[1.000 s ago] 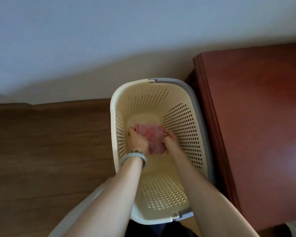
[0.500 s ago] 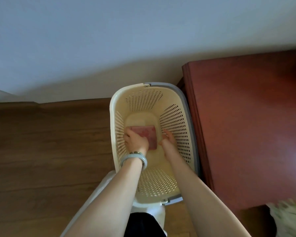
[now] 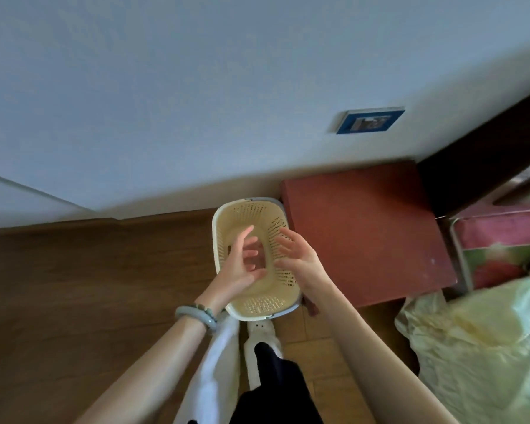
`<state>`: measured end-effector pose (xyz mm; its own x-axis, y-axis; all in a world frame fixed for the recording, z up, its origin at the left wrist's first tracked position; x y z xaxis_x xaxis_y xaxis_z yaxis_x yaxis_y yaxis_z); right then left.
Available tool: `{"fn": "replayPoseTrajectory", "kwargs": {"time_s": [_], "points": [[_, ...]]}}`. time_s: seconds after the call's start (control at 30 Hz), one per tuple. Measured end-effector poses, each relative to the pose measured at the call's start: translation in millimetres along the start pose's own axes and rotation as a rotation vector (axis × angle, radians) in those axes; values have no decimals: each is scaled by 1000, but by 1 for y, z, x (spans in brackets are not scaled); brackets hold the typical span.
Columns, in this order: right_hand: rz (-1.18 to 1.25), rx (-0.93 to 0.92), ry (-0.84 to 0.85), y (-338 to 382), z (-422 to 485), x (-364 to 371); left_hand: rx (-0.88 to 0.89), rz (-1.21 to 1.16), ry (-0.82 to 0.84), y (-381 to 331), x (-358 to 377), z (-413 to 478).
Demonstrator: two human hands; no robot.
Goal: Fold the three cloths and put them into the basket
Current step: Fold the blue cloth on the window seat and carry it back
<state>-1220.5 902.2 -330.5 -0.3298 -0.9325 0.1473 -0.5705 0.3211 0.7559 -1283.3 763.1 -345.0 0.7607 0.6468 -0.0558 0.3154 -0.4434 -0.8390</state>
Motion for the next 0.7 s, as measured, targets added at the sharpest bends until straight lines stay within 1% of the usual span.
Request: {"fn": "replayPoseTrajectory", "kwargs": {"time_s": [0.1,0.2,0.3,0.4,0.47,0.57,0.7], "points": [[-110,-74,28,61,-49,5,73,76,37,-63,-9,-39],[-208,-196,24,123,-91,10,172,195,38,-130,-22,-70],[-277,-333,9,183,-131,14,302,279,26,-201,-34,-97],[-314,-471,-22,231,-171,14,464,312,22,-264,-38,-120],[-330,-549,-72,255,-198,14,549,336,57,-299,-36,-133],[-345,-653,-177,282,-244,12,655,366,157,-341,-28,-149],[-349,-727,-350,301,-306,8,813,438,308,-385,-9,-165]]}}
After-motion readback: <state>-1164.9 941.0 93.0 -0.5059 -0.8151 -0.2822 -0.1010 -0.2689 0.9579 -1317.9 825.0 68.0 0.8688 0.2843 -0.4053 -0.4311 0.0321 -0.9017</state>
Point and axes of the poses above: each hand's wrist, its own z-axis towards the middle knuckle, its own x-axis out of the palm, y = z × x, the point moved 3 cm from there along z, towards the middle knuckle, and after that the axes turned 5 degrees about y, right-handed, at the moved point
